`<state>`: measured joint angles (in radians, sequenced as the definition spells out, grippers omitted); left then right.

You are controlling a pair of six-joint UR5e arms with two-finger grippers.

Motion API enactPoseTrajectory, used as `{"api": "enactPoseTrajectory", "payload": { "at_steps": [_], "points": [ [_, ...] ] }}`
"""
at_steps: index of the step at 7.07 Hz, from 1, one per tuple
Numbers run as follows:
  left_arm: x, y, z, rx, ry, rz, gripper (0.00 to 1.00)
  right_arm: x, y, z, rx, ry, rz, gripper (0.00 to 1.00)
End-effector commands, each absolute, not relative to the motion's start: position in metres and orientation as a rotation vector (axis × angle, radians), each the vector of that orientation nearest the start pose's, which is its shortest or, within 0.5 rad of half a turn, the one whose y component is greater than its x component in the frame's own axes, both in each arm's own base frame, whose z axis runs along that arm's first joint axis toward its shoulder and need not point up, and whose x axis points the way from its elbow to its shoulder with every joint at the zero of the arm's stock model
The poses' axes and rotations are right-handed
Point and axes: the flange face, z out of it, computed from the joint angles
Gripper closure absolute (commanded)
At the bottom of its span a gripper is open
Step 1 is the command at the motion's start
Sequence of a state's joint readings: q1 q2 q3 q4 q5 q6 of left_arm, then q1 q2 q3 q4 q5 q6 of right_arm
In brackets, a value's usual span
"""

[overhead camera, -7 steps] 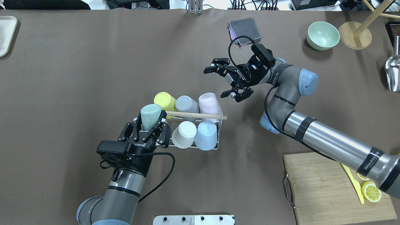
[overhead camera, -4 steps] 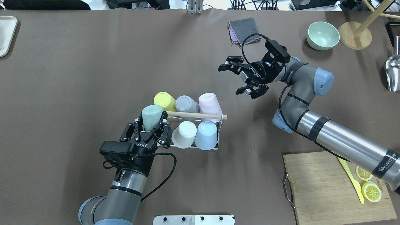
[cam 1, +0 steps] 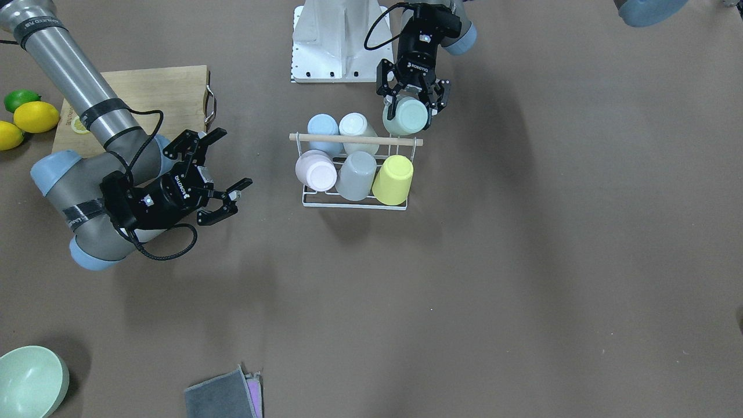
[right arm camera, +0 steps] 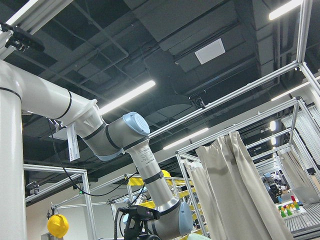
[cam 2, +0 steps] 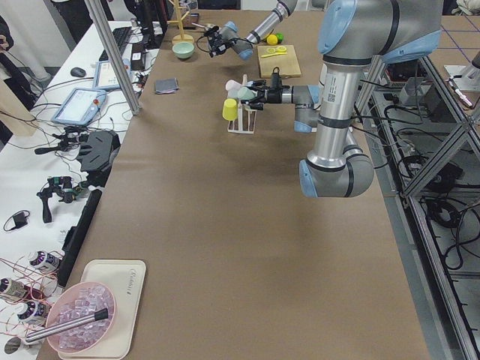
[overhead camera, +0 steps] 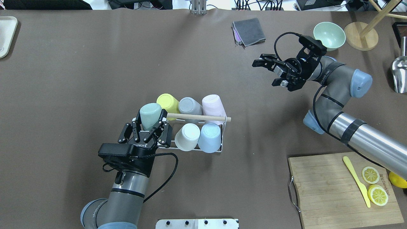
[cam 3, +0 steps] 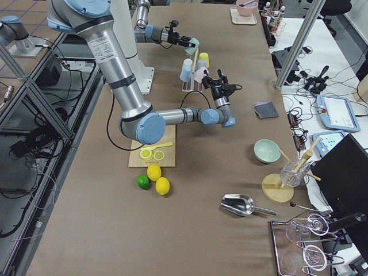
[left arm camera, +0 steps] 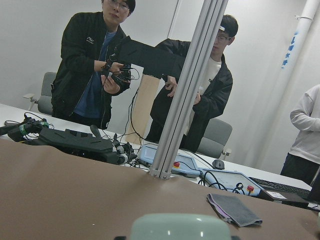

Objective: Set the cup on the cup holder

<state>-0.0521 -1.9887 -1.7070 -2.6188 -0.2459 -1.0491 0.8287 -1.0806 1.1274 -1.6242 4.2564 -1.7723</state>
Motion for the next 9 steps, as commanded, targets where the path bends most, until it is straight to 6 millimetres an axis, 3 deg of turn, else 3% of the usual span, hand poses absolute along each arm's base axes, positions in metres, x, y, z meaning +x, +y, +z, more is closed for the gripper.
{"api": "enactPoseTrajectory", "payload": {
  "at_steps": [1,3,4,5,7,8,9],
  "points": [
    [0.519,-0.258,0.245,1.311,0.950,-0.688,0.02,-0.378,-0.582,0.431,-1.295,3.014,0.703,0.01],
    [0.521,-0.258,0.246,1.314,0.942,-0.685,0.02,-0.355,-0.590,0.438,-0.962,3.241,0.800,0.01],
    [0.508,-0.264,0.234,1.317,0.958,-0.713,0.02,-0.336,-0.600,0.436,-0.791,3.351,0.847,0.01],
    [0.500,-0.278,0.229,1.331,0.945,-0.737,0.02,-0.312,-0.609,0.429,-0.557,3.482,0.888,0.02],
    [0.474,-0.327,0.227,1.383,0.888,-0.799,0.02,-0.281,-0.624,0.437,-0.154,3.753,0.931,0.06],
    [0.464,-0.342,0.227,1.401,0.862,-0.809,0.02,-0.268,-0.629,0.433,-0.044,3.849,0.918,0.06],
    [0.458,-0.350,0.227,1.418,0.837,-0.808,0.02,-0.271,-0.629,0.439,0.024,3.904,0.881,0.06]
  ]
}}
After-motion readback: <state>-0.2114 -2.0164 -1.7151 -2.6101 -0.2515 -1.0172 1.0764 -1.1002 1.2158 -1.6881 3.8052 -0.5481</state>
